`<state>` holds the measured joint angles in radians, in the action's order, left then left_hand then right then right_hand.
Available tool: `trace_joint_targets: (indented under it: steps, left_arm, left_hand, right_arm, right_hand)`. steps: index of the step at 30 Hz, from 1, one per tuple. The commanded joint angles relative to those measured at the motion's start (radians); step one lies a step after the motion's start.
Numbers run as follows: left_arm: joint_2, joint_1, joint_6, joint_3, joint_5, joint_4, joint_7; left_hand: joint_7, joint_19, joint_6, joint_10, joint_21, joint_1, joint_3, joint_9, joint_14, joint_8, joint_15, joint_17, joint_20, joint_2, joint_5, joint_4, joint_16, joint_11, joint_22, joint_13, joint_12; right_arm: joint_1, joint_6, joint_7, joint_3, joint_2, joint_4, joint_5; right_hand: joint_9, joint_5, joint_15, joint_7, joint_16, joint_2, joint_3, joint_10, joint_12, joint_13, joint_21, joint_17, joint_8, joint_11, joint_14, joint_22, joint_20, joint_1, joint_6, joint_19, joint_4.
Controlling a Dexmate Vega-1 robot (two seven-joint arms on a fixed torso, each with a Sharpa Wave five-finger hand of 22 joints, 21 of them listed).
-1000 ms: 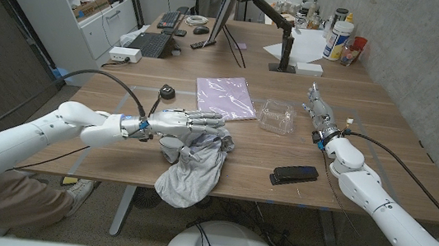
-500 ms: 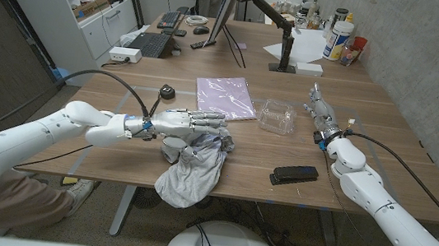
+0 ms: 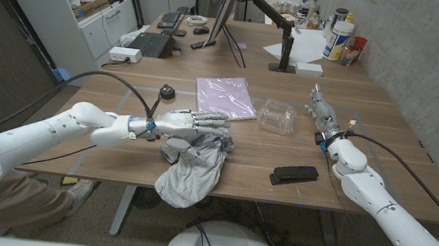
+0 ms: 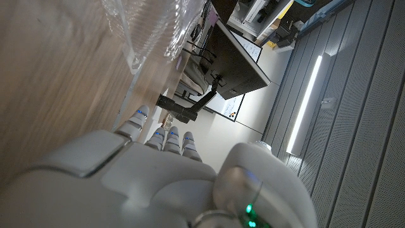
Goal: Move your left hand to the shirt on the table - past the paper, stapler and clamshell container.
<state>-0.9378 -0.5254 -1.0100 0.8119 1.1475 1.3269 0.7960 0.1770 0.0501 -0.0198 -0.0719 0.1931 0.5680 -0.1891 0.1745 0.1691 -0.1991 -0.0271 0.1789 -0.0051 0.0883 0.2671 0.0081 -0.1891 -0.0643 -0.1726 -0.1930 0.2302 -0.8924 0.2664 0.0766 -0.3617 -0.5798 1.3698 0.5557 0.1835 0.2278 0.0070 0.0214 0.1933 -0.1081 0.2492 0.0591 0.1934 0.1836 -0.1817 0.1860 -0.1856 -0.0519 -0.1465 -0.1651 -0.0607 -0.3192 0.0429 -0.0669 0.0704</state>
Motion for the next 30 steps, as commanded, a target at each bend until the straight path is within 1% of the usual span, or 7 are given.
trace_joint_targets:
  steps: [1, 11, 18, 19, 21, 30]
  left_arm:
    - [0.006, 0.018, 0.005, 0.031, 0.004, -0.006, 0.008]
    - [0.014, 0.030, -0.012, 0.042, -0.009, -0.016, -0.006]
    - [0.012, 0.030, -0.005, 0.040, -0.016, -0.020, -0.021]
    - [0.012, 0.030, -0.005, 0.040, -0.016, -0.020, -0.021]
    - [0.014, 0.031, -0.005, 0.041, -0.019, -0.025, -0.026]
    - [0.029, 0.041, -0.011, 0.050, -0.015, -0.043, -0.021]
  left_hand:
    - [0.000, -0.003, -0.004, -0.002, 0.001, 0.011, 0.000, 0.005, 0.023, 0.002, -0.057, 0.003, -0.001, 0.004, -0.005, -0.007, 0.001, -0.002, -0.002, -0.005, 0.002]
    - [0.000, -0.005, -0.009, 0.000, 0.002, 0.014, 0.002, 0.005, 0.021, 0.002, -0.059, 0.003, 0.000, 0.007, -0.006, -0.009, 0.000, -0.003, -0.002, -0.005, 0.003]
    - [0.001, -0.006, -0.011, 0.002, 0.002, 0.015, 0.003, 0.006, 0.019, 0.002, -0.059, 0.003, 0.000, 0.008, -0.007, -0.010, 0.000, -0.002, -0.003, -0.005, 0.003]
    - [0.001, -0.005, -0.011, 0.002, 0.001, 0.015, 0.003, 0.006, 0.019, 0.002, -0.059, 0.003, 0.000, 0.009, -0.008, -0.010, 0.000, -0.001, -0.003, -0.006, 0.003]
    - [0.000, -0.005, -0.011, 0.003, 0.001, 0.015, 0.004, 0.006, 0.019, 0.002, -0.059, 0.003, 0.000, 0.009, -0.008, -0.010, 0.000, -0.002, -0.003, -0.006, 0.003]
    - [0.001, -0.005, -0.013, 0.002, 0.001, 0.017, 0.006, 0.006, 0.019, 0.003, -0.058, 0.004, 0.000, 0.011, -0.009, -0.012, 0.000, -0.002, -0.003, -0.006, 0.002]
  right_arm:
    - [0.002, 0.008, -0.003, 0.003, 0.002, -0.010, 0.003]
    - [-0.001, 0.012, -0.005, 0.006, 0.000, -0.013, 0.005]
    - [0.011, 0.021, -0.009, 0.007, 0.008, -0.035, 0.007]
    - [0.011, 0.021, -0.009, 0.007, 0.008, -0.035, 0.007]
    - [0.011, 0.023, -0.007, 0.008, 0.010, -0.039, 0.007]
    - [0.010, 0.016, -0.004, 0.011, 0.004, -0.031, 0.008]
  right_hand:
    - [0.003, -0.002, -0.001, -0.002, 0.001, -0.004, -0.002, 0.004, 0.002, 0.004, -0.006, 0.003, -0.008, 0.003, -0.007, -0.005, -0.007, -0.003, -0.004, 0.004, 0.000]
    - [0.003, -0.003, -0.001, -0.001, 0.001, -0.004, -0.002, 0.005, 0.002, 0.004, -0.006, 0.004, -0.008, 0.001, -0.007, -0.005, -0.007, -0.002, -0.005, 0.005, 0.000]
    - [0.003, -0.003, -0.001, -0.002, 0.001, -0.004, -0.003, 0.005, 0.002, 0.004, -0.006, 0.003, -0.008, 0.002, -0.007, -0.005, -0.007, -0.003, -0.005, 0.004, -0.001]
    - [0.003, -0.003, -0.001, -0.001, 0.001, -0.004, -0.003, 0.004, 0.002, 0.004, -0.006, 0.003, -0.008, -0.003, -0.007, -0.005, -0.007, -0.003, -0.005, 0.004, -0.001]
    - [0.003, -0.003, -0.001, -0.002, 0.001, -0.005, -0.003, 0.004, 0.002, 0.004, -0.006, 0.003, -0.008, -0.002, -0.007, -0.005, -0.007, -0.003, -0.006, 0.005, -0.001]
    - [0.003, -0.003, -0.001, -0.002, 0.001, -0.005, -0.003, 0.004, 0.002, 0.004, -0.006, 0.003, -0.009, -0.001, -0.006, -0.005, -0.007, -0.003, -0.008, 0.005, -0.001]
